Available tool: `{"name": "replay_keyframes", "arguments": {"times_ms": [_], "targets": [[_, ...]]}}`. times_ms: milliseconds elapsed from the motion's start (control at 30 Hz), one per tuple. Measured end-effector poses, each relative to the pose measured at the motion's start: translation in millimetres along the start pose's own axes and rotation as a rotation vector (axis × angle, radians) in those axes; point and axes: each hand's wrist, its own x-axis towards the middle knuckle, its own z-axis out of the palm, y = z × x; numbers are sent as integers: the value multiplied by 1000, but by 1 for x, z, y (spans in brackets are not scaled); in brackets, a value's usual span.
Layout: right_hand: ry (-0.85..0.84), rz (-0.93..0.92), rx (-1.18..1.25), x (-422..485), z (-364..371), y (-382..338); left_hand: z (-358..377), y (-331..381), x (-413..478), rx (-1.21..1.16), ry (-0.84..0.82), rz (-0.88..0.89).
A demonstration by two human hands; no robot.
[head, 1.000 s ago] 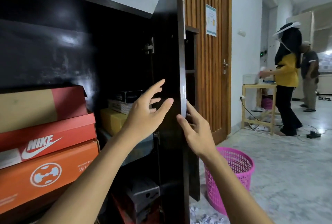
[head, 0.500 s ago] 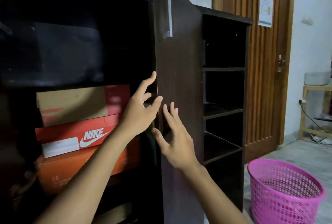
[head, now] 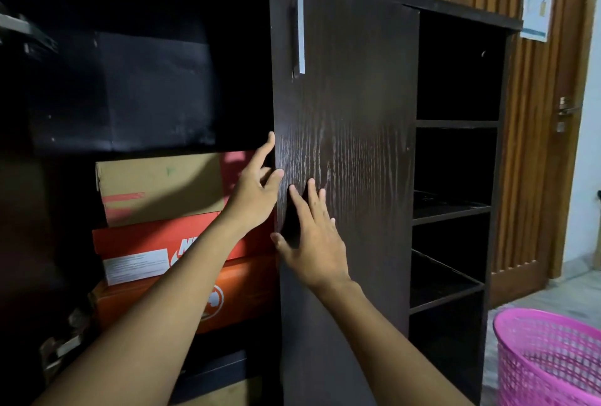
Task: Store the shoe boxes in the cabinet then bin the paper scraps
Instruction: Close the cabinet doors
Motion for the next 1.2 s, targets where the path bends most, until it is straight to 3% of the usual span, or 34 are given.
{"name": "replay_keyframes", "arguments": {"times_ms": [333, 467, 667, 767, 967, 1100, 1200], "targets": [[-28, -9, -103, 24, 29, 13, 0, -43, 28, 50, 100, 96], [-45, -22, -67, 23, 24, 13, -3, -35, 27, 82, 87, 46], [-90, 56, 166, 16, -20, -3, -26, -2, -10, 172, 83, -144], [-131, 58, 344, 14, -36, -25, -52, 34, -48, 221, 146, -153], [-245, -131, 686, -3, -52, -99, -106, 124, -126, 706, 536, 159], [-307, -250, 850, -22, -54, -147, -151, 179, -168, 1330, 456, 521], [-426, -303, 879, -36, -52, -176, -183, 204, -189, 1474, 697, 524]]}}
